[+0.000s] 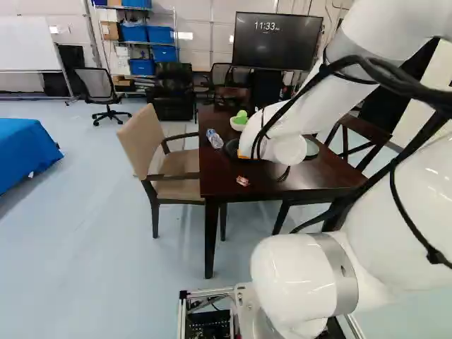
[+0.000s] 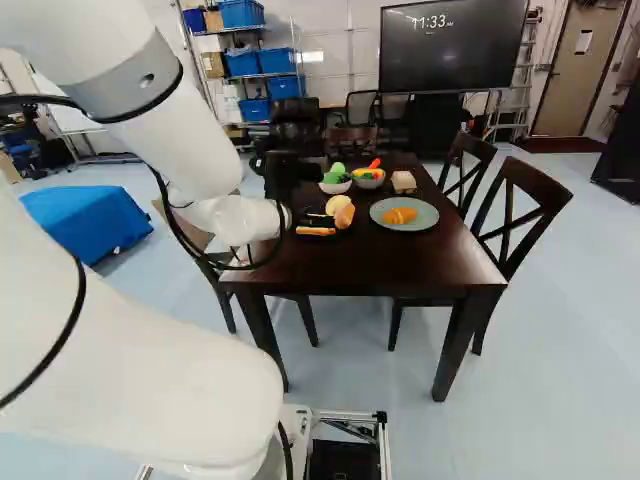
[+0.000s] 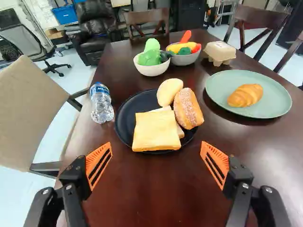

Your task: Move the croissant to the empty plate

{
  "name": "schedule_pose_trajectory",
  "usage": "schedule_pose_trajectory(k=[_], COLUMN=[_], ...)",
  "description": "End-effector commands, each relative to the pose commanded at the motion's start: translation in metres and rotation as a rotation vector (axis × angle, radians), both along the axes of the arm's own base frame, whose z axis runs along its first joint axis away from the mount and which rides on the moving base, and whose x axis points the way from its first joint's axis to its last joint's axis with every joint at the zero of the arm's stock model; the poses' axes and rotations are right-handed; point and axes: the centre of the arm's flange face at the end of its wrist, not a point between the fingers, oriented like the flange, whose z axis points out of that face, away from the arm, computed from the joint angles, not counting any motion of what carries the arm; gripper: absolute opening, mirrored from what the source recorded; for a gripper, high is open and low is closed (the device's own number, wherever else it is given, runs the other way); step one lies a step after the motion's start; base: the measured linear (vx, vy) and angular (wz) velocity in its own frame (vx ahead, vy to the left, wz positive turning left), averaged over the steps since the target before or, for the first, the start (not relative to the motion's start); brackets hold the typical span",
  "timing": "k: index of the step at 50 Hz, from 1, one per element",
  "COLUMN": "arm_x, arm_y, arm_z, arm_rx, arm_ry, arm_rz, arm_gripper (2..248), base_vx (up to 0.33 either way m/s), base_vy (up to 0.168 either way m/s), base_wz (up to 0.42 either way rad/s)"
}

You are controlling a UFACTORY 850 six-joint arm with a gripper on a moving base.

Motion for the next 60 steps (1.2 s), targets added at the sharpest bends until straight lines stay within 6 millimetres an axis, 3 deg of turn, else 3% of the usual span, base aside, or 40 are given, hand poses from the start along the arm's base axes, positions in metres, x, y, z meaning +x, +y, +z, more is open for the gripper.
schedule_pose_trajectory(k=[31,60], arm_x=[-0.036,-0.055], arm_y=[0.011,0.017], arm_z=[-0.029,-0.041], arm_rx=[-0.056,-0.074], arm_ry=[-0.100,-0.148], arm_rz=[0.088,0.134], arm_gripper=[247,247], base_vx=[0.000,0.000], base_vy=[0.000,0.000], base_wz=[0.000,0.000])
